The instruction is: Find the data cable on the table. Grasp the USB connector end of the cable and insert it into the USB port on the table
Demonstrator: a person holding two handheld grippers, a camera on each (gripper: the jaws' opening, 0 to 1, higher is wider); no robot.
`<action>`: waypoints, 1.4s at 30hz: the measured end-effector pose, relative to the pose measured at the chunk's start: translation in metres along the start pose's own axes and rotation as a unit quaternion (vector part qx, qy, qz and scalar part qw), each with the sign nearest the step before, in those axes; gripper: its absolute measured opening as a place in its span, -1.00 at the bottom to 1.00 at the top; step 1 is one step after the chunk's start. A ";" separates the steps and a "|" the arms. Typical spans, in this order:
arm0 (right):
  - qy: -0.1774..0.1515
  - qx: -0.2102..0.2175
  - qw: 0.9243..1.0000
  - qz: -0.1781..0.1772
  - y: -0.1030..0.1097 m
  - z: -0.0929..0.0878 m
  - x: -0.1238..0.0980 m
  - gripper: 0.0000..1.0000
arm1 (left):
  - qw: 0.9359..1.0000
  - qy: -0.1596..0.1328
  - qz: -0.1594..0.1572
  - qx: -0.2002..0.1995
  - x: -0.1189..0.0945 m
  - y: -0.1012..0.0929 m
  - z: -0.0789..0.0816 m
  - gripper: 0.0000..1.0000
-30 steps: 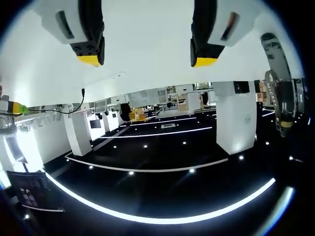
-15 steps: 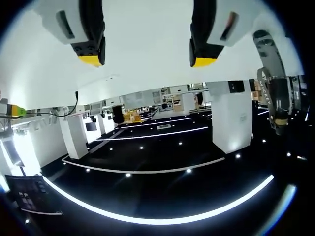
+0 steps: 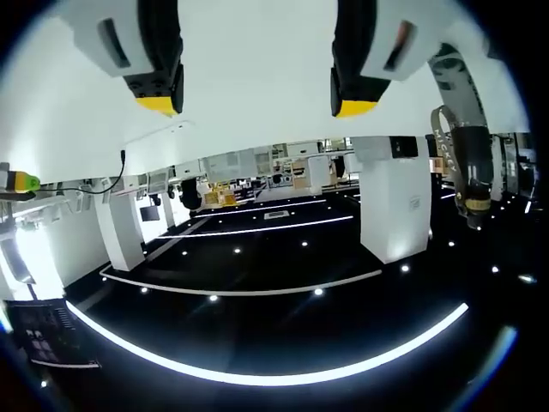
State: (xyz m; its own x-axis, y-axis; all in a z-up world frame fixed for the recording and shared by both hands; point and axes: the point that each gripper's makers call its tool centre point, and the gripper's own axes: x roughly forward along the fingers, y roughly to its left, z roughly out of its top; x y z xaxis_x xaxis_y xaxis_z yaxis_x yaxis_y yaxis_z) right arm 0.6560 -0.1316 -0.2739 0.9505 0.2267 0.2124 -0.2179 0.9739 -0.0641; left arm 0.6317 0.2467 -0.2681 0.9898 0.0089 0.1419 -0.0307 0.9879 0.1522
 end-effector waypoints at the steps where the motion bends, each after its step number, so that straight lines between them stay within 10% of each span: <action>1: 0.000 0.000 1.000 0.001 0.000 0.000 0.002 0.25 | 1.000 -0.001 0.002 0.003 0.000 0.001 0.000 0.40; 12: -0.006 0.007 0.999 0.047 0.018 0.008 0.013 0.28 | 1.000 -0.005 0.017 0.013 -0.001 0.011 0.004 0.39; 42: 0.004 0.028 0.999 0.018 0.020 0.005 -0.015 0.28 | 1.000 -0.008 0.008 0.005 -0.011 0.011 0.006 0.44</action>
State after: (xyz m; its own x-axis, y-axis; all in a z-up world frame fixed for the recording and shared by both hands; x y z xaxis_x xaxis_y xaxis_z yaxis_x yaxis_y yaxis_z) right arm 0.6366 -0.1149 -0.2735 0.9433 0.2626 0.2030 -0.2646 0.9642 -0.0176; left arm 0.6201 0.2570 -0.2624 0.9868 0.0214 0.1604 -0.0473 0.9861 0.1595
